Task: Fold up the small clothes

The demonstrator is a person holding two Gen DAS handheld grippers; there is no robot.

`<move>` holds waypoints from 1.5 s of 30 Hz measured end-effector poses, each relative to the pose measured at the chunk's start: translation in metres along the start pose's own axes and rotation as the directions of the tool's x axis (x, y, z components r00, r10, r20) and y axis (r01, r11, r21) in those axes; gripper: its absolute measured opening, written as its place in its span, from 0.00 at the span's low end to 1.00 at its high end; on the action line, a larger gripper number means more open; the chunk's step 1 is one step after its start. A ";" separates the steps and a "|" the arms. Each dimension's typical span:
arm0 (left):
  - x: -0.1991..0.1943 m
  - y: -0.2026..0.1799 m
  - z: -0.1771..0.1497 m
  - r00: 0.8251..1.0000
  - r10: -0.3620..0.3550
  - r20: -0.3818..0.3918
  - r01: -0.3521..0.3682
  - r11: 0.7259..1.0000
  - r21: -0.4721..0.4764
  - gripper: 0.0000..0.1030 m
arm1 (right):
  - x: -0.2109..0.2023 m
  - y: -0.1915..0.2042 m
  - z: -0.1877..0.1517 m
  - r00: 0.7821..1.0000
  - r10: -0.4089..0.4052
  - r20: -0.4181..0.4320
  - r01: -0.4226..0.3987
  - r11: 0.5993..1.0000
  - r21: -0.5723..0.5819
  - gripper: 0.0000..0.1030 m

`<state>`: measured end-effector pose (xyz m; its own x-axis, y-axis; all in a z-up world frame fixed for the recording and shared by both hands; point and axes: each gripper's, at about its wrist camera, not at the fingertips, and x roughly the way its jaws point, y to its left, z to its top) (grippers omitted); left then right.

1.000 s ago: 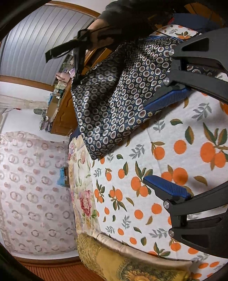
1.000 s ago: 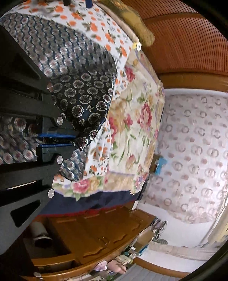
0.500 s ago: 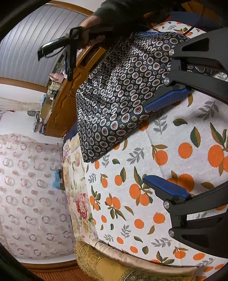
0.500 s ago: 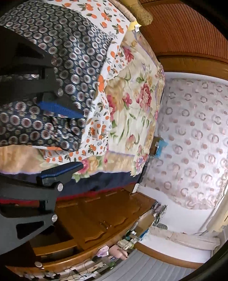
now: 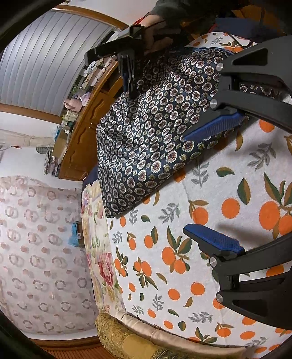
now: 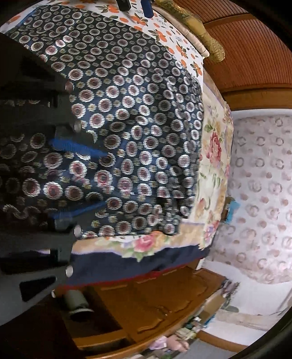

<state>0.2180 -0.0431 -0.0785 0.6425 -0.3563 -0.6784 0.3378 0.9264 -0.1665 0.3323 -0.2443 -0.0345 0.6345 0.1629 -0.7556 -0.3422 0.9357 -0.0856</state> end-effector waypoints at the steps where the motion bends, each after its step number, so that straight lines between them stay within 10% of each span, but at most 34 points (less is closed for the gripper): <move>1: 0.000 -0.001 0.000 1.000 -0.001 0.001 0.001 1.000 0.001 0.75 | 0.001 -0.001 -0.004 1.000 0.015 0.001 -0.015 1.000 -0.001 0.11; 13: -0.004 -0.013 -0.007 1.000 -0.009 0.000 0.009 1.000 0.002 0.75 | -0.038 -0.011 -0.034 0.983 -0.150 0.103 0.143 0.987 0.077 0.01; 22: -0.019 -0.030 -0.012 1.000 -0.002 0.015 0.002 1.000 0.029 0.75 | -0.074 -0.005 -0.059 0.982 -0.140 0.128 0.129 0.988 0.090 0.48; 45: -0.011 -0.067 -0.060 0.987 -0.087 -0.132 0.092 0.995 0.031 0.75 | -0.158 -0.002 -0.162 0.985 -0.113 0.131 0.091 0.983 0.161 0.51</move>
<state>0.1471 -0.0939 -0.1023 0.5146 -0.4164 -0.7495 0.4163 0.8855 -0.2062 0.1208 -0.3227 -0.0201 0.7541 0.0959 -0.6497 -0.1671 0.9847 -0.0486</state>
